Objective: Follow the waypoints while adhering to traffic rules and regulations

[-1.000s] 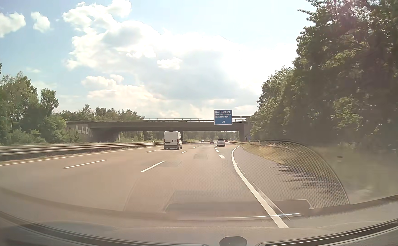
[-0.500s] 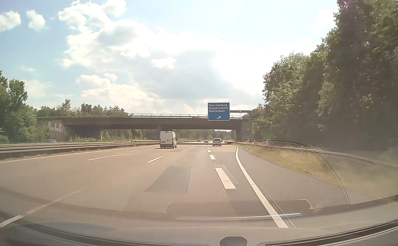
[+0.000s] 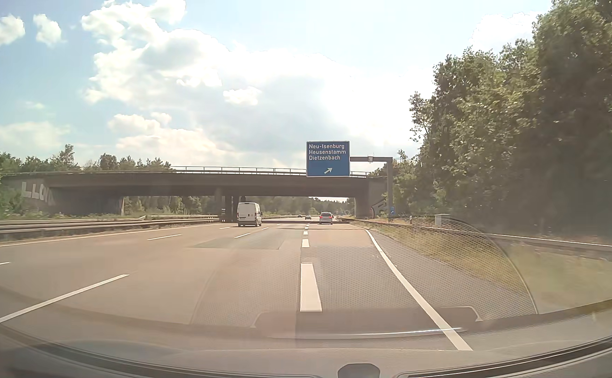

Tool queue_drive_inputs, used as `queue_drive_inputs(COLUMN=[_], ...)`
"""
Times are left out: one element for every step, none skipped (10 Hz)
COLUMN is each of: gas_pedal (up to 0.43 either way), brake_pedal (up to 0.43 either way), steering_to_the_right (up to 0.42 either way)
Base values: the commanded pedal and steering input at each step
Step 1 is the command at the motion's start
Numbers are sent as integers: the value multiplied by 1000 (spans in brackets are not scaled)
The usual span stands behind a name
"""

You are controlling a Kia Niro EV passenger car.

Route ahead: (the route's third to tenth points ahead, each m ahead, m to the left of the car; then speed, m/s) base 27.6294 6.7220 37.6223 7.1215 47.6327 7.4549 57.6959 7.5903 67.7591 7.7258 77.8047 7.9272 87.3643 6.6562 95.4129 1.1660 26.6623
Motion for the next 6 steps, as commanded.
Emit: queue_drive_inputs(gas_pedal=[0,0,0,0,0,0], brake_pedal=[91,98,98,104,98,104], steering_to_the_right=[12,11,12,12,11,10])
